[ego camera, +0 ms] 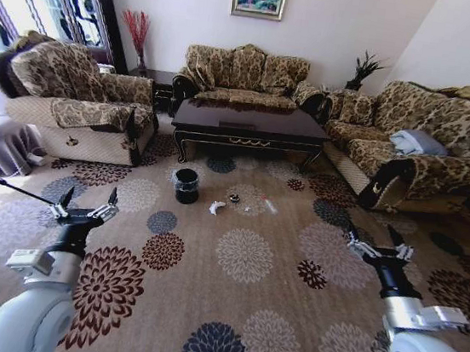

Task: Move to the front of the table and pick up the trash from the floor, then place it into the trash bin.

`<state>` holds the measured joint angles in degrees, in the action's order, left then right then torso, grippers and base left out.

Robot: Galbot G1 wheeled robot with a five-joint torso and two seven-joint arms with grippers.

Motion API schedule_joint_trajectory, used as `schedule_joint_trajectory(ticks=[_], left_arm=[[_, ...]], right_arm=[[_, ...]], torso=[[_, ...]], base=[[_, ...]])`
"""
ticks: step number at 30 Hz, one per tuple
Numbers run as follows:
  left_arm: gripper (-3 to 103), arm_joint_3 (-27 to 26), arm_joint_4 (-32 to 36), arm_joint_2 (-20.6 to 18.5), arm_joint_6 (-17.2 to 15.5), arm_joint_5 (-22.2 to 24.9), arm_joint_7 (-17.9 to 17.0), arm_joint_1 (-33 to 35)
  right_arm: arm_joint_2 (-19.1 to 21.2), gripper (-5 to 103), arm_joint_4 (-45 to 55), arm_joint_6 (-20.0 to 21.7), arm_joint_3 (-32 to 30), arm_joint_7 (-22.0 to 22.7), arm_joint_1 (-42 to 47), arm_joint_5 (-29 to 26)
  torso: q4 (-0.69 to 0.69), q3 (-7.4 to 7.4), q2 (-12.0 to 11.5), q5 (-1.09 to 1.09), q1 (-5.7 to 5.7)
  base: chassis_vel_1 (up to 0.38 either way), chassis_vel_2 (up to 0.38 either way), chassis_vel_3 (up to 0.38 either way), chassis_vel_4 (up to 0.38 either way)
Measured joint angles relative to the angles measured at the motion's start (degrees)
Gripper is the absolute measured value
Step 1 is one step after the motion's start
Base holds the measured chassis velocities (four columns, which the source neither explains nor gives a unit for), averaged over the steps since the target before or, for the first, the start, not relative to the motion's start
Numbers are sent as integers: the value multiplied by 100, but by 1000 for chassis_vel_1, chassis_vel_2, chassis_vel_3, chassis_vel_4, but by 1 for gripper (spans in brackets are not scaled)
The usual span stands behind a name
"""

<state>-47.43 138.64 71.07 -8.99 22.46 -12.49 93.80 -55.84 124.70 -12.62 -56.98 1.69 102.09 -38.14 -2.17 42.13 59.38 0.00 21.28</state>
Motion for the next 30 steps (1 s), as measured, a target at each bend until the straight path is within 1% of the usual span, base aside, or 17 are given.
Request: schedule_joint_trajectory(ticks=[2,7,10,11,14,16,18,24,26,27,29,30], left_arm=[[100,7,-29,4,-7,-34,26,2],[100,3,-38,-27,-56,-47,51,13],[100,-56,62,-97,-137,10,52,18],[100,-56,62,-97,-137,10,52,18],[100,-121,173,-143,-193,114,68,24],[100,-129,182,-148,-193,119,91,23],[100,-131,195,-140,-193,121,107,16],[100,-127,388,-92,-194,128,83,61],[100,-129,403,-72,-191,35,116,76],[100,-129,403,-72,-191,35,116,76],[100,-142,304,-78,-73,-88,275,81],[100,-142,304,-78,-73,-88,275,81]], right_arm=[[-15,100,-1,0,6,-2,2,23],[-34,100,-16,-1,45,-5,3,4],[-25,100,84,30,48,68,54,-145],[-25,100,84,30,48,68,54,-145],[-15,100,219,24,-20,75,89,-39],[-13,100,227,0,-41,59,89,41],[-16,100,244,-47,-64,41,97,148],[-53,100,408,-71,-85,48,171,138],[-58,100,513,-71,-94,66,205,102],[-58,100,513,-71,-94,66,205,102],[-45,100,529,-78,-104,78,209,85],[-45,100,529,-78,-104,78,209,85]], torso=[[0,-53,-88,0,-35],[0,-130,-223,0,-95],[0,-178,-315,0,-137],[0,-178,-315,0,-137],[0,-238,-418,0,-184],[0,-259,-452,0,-198],[0,-306,-539,0,-234],[0,-376,-665,0,-293],[0,-422,-744,0,-327],[0,-422,-744,0,-327],[0,-465,-823,-1,-358],[0,-465,-823,-1,-358]], base=[[0,0,0,0],[0,0,0,0],[0,0,0,0],[0,0,0,0],[0,0,0,0],[0,0,0,0],[0,0,0,0],[0,0,0,0],[0,0,0,0],[0,0,0,0],[0,0,0,0],[0,0,0,0]])
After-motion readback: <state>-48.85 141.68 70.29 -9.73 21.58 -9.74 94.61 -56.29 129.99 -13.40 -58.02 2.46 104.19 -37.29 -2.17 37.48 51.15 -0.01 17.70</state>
